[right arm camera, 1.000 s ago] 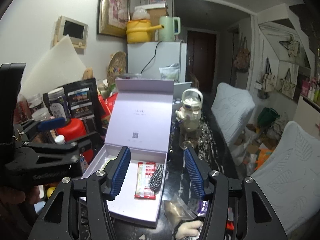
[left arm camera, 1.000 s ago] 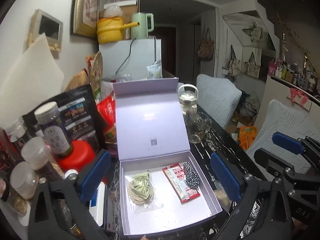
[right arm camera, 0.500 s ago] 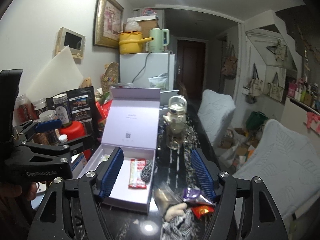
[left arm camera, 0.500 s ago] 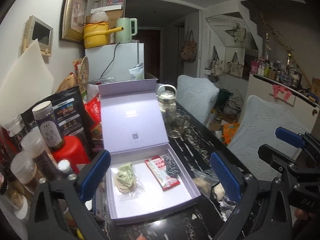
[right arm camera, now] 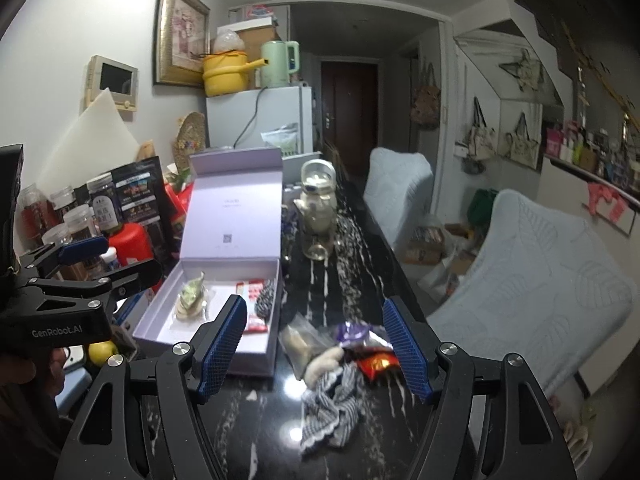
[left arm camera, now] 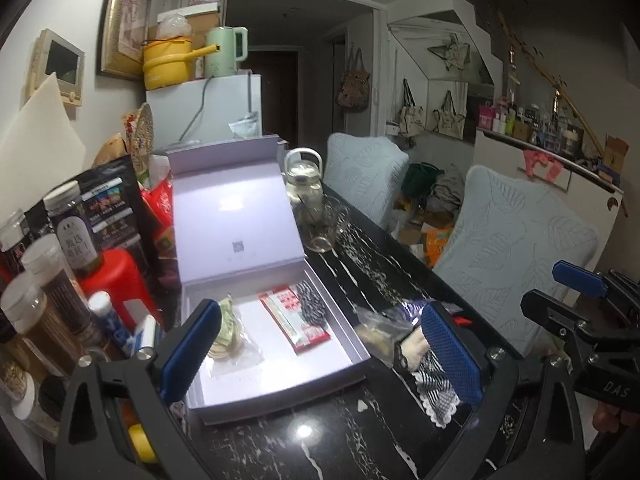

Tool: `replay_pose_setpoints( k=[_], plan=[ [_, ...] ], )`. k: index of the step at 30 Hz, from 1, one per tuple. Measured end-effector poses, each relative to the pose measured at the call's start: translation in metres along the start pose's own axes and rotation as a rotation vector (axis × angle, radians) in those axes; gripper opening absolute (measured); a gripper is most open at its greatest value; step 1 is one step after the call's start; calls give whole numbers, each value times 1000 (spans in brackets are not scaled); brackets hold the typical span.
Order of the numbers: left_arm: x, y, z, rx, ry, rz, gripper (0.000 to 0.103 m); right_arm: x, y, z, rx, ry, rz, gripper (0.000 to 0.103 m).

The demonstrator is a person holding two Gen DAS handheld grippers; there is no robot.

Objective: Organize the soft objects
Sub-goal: 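Grasp the gingham ruffled cloth with the white fuzzy item using the left gripper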

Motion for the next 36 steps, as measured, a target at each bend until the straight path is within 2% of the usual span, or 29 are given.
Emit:
replay_pose_setpoints(
  k=[4,10,22,36],
  plan=[
    [17,-11,-16,66,9,54,102,17,-1,-12,9,-30,28,71],
    [40,-28,-34,107,14,116,102,44,-6,-27,20,-72,80,71],
    [77,-64,-77,128,-10,206,102,97,-21,-62,40,-148,174,71],
    [97,-120,-125,135,-42,310,102,126,-41,-109,64,-203,240,71]
  ],
)
Point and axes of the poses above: each gripper's, at about its wrist camera, not at the fingertips, and y roughly against the way its jaws point, z to its left, x to its underside, the point moved 9 cm from there along -y, roughly the way its jaws point, and after that the axes turned 5 degrees about z, right-handed, at the moved point
